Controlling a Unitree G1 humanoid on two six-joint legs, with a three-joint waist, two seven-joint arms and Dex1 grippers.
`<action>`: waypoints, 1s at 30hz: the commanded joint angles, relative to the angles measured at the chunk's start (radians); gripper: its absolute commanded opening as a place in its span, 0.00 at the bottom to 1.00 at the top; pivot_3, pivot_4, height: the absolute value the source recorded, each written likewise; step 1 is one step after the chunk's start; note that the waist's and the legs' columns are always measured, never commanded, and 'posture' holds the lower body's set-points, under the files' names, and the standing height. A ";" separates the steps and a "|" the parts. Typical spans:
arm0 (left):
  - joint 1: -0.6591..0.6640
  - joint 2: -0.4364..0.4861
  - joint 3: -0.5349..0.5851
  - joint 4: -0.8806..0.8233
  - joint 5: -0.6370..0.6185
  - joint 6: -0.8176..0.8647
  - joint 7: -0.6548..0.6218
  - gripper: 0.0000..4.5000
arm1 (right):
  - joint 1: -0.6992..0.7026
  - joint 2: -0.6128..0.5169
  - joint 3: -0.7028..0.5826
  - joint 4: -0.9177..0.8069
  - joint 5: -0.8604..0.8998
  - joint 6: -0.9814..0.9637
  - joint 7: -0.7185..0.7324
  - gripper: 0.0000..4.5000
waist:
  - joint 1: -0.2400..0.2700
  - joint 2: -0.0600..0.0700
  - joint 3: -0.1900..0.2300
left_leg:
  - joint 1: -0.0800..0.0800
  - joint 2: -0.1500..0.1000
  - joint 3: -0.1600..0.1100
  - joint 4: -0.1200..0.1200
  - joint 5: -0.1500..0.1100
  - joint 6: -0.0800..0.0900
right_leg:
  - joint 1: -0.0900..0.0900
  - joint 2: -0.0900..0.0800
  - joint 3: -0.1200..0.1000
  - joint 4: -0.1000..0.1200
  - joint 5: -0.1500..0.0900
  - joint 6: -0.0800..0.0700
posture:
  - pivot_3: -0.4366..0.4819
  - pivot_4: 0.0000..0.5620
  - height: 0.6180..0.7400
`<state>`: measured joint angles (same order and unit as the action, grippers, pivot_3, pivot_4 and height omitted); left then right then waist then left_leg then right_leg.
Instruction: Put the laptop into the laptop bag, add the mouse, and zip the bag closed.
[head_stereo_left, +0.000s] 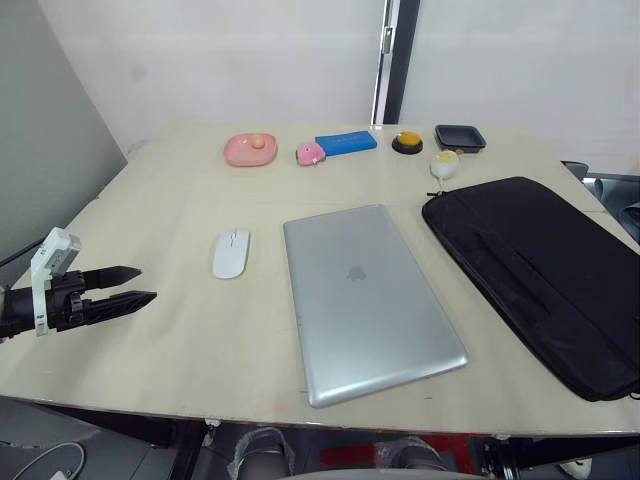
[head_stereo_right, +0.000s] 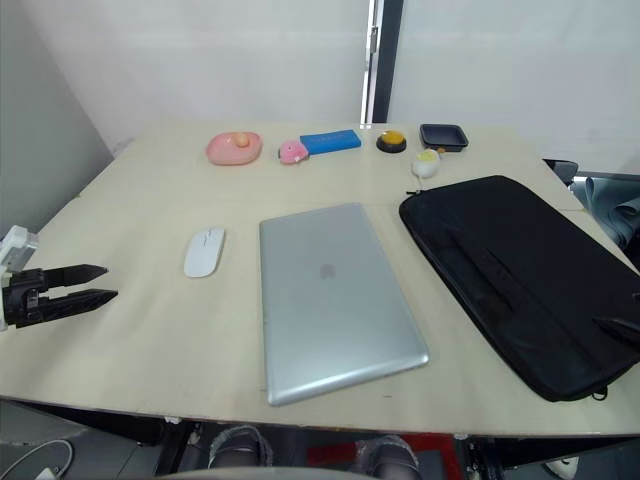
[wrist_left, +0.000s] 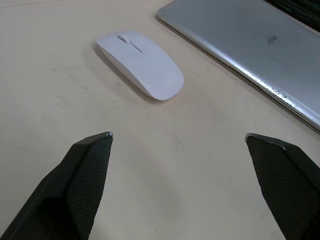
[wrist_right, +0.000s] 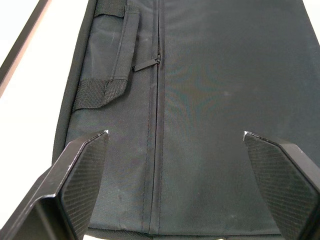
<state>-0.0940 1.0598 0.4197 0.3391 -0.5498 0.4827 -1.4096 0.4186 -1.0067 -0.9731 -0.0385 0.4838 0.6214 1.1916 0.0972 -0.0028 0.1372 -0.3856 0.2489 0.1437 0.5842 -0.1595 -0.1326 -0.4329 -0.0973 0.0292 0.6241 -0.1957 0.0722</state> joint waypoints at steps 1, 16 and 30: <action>-0.008 0.014 0.007 -0.003 -0.001 -0.009 -0.014 0.99 | -0.012 -0.017 -0.033 -0.009 0.011 -0.011 0.002 1.00 | 0.000 0.000 0.000 | 0.000 0.000 0.000 0.000 0.000 0.000 | 0.000 0.000 0.000 0.000 0.000 0.000 | 0.48 0.27 1.00; 0.009 -0.026 0.013 -0.092 -0.027 0.006 -0.001 0.99 | -0.112 -0.032 0.026 -0.005 0.017 -0.012 -0.014 1.00 | 0.000 0.000 0.000 | 0.000 0.000 0.000 0.000 0.000 0.000 | 0.000 0.000 0.000 0.000 0.000 0.000 | 0.48 0.27 1.00; -0.036 -0.219 -0.108 -0.444 -0.396 0.612 0.256 1.00 | -0.396 0.023 0.289 -0.245 0.165 0.096 -0.180 0.76 | -0.005 0.002 -0.001 | 0.002 0.001 0.000 0.004 0.001 0.001 | 0.000 0.001 0.002 0.008 0.000 -0.001 | 0.48 0.27 1.00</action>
<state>-0.1022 0.8443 0.3110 -0.0729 -0.8965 1.0311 -1.2015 0.0458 -0.9897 -0.7293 -0.2293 0.6251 0.7080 1.0452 0.0924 -0.0008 0.1357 -0.3834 0.2496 0.1438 0.5892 -0.1588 -0.1317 -0.4331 -0.0962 0.0313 0.6336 -0.1955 0.0715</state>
